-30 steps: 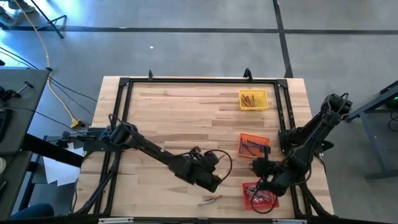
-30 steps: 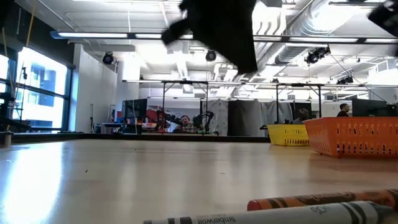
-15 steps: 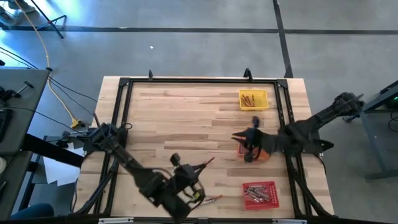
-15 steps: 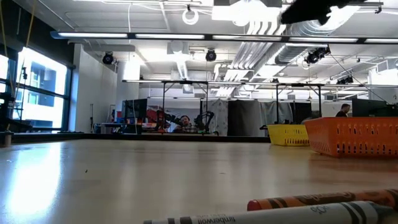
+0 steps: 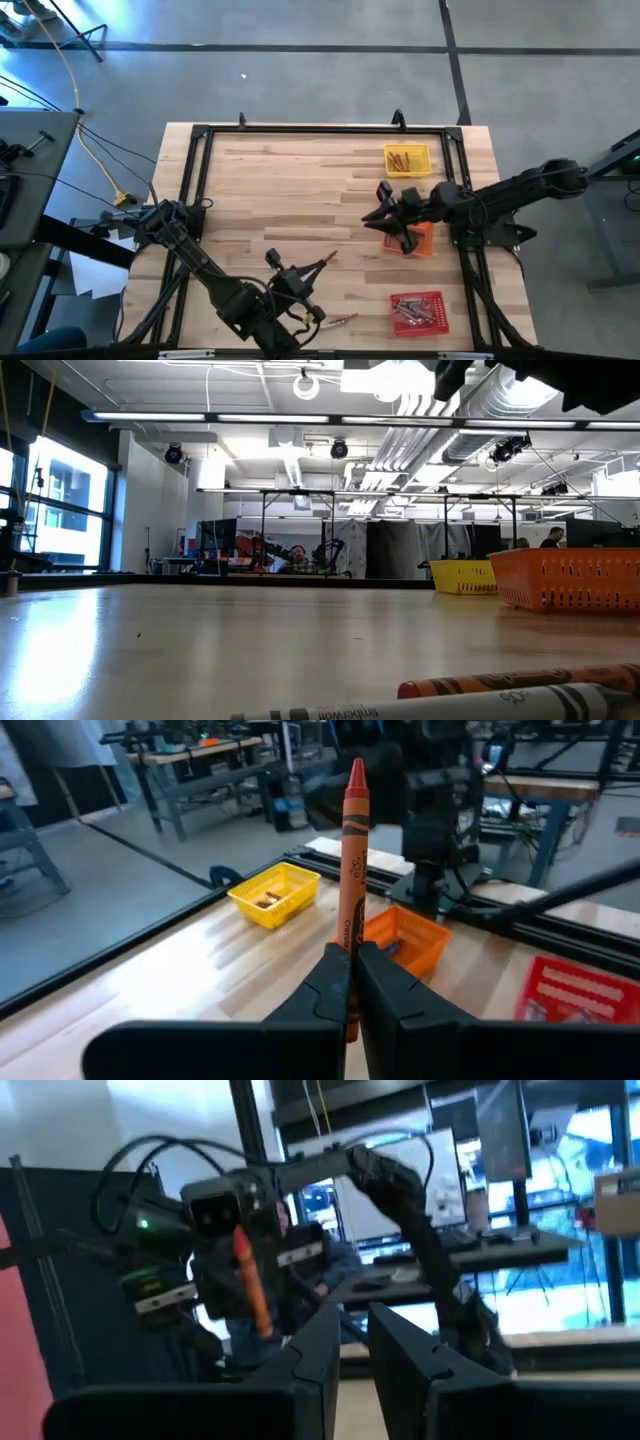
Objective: Sort crayons
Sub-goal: Put the orange crayon into the yellow bin
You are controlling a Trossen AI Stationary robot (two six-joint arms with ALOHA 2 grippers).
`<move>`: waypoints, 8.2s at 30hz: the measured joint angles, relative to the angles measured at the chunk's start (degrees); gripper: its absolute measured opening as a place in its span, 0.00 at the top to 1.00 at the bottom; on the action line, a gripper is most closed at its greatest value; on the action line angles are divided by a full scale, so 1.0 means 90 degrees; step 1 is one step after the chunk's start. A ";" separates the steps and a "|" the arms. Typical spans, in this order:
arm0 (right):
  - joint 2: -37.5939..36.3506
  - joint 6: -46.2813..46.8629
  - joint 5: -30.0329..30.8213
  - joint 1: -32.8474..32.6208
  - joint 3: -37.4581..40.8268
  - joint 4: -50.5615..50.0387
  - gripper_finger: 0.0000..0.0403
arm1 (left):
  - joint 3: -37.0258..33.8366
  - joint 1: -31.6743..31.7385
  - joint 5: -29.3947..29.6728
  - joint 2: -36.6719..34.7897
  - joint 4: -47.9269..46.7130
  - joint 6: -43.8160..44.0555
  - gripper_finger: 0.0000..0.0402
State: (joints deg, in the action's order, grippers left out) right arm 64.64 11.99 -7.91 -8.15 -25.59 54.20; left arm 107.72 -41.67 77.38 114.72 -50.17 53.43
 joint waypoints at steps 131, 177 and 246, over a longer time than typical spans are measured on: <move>0.1363 -0.2230 0.1692 0.5567 -0.2372 -0.9737 0.99 | 0.0002 0.0500 -0.1095 0.0391 0.1214 -0.1613 0.70; 0.0137 0.1353 -0.0153 -0.0115 -0.2765 -1.0684 0.79 | -0.0010 0.1247 -0.6330 0.1455 0.1407 -0.0825 0.70; 0.1951 0.5168 0.3200 -0.5031 -0.2765 -0.8436 0.79 | 0.0006 0.1407 -0.7035 0.2823 0.2274 -0.0945 0.99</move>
State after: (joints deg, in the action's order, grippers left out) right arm 82.19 58.50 20.88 -53.43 -50.48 -21.72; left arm 107.77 -29.01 14.07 140.12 -29.71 44.93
